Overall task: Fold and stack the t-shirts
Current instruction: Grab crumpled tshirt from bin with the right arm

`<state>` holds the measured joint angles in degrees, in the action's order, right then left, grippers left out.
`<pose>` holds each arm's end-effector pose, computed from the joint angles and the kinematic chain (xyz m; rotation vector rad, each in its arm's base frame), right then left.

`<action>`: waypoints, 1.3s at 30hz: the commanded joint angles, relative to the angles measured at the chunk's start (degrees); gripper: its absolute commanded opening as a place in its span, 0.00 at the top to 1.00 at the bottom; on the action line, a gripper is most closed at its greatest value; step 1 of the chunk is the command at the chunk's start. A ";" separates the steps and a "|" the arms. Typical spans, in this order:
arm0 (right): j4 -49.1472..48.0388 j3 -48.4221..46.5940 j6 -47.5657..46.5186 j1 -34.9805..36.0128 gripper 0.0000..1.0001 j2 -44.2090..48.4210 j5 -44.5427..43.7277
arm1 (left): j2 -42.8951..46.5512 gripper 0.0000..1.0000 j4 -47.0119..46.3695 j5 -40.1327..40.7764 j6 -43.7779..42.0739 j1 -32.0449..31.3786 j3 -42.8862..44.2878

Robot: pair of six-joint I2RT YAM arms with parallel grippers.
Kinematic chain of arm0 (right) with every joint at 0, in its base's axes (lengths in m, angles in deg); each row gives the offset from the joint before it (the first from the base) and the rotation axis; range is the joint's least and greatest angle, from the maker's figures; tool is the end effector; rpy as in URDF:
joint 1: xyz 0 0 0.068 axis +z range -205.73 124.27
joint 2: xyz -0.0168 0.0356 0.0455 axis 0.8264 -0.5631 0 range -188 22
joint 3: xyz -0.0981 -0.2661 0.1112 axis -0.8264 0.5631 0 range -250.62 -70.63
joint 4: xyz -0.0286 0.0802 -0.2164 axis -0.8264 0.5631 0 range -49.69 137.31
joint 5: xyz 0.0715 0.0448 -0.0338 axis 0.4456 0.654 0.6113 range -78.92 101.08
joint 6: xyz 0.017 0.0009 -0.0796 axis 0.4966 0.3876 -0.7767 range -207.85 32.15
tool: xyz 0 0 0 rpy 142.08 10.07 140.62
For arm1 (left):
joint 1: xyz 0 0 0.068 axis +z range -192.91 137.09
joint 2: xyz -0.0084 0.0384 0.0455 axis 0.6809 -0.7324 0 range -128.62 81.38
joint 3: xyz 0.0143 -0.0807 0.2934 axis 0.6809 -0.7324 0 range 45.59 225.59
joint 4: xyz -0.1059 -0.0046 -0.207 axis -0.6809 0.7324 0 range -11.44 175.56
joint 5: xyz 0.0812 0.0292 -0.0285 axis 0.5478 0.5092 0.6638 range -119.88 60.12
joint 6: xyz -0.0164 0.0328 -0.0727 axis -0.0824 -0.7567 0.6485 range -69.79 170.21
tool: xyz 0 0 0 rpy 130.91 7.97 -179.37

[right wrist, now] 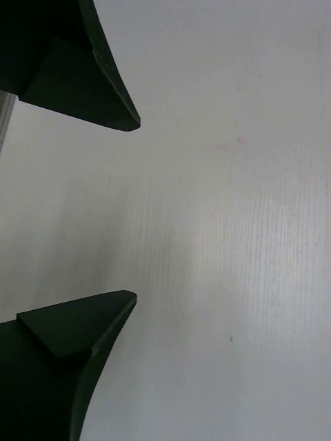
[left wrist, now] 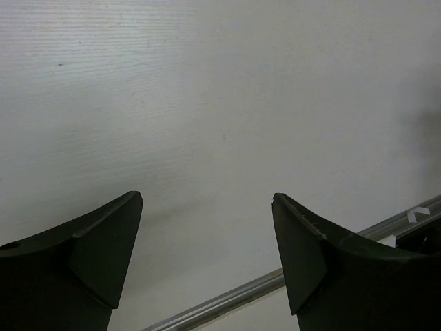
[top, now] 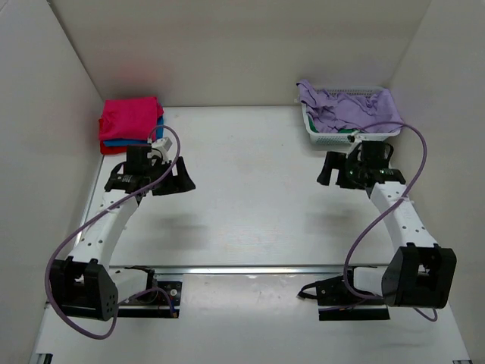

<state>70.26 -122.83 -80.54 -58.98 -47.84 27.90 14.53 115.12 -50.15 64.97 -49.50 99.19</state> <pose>0.2360 0.0072 0.2800 0.0833 2.3882 0.3853 0.2115 -0.0492 0.2886 -0.0148 2.4570 -0.5970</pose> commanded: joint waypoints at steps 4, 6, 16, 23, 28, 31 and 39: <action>3.79 -25.47 -13.55 0.97 0.01 -7.93 -5.22 | 0.93 0.13 3.52 2.43 -4.66 3.34 5.10; 1.34 -33.02 -9.51 -1.31 0.01 -13.62 -10.75 | 1.54 0.13 2.73 2.87 -4.13 2.99 4.67; -11.57 -47.72 -5.91 -3.00 0.94 -38.24 -7.15 | -0.03 0.12 -2.80 -0.11 -1.31 -0.62 0.09; -15.37 -59.66 -5.56 -0.89 0.29 -52.48 -3.02 | -4.42 0.13 -4.56 -0.82 -2.64 0.70 0.18; -6.94 -86.63 -2.31 0.61 0.14 -70.39 -4.78 | -6.89 0.12 -5.27 -1.69 -2.99 0.35 -0.25; -3.33 -102.89 -0.11 0.70 0.01 -80.87 -4.69 | -7.33 0.13 -5.70 -1.61 -2.81 0.18 -1.04; -1.31 -104.77 4.03 1.05 0.01 -85.46 -3.20 | -7.60 0.12 -4.39 -1.70 -3.95 1.58 0.27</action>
<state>67.23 -227.50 -78.05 -58.15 -133.63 24.25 6.56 110.96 -50.46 62.46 -48.74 98.54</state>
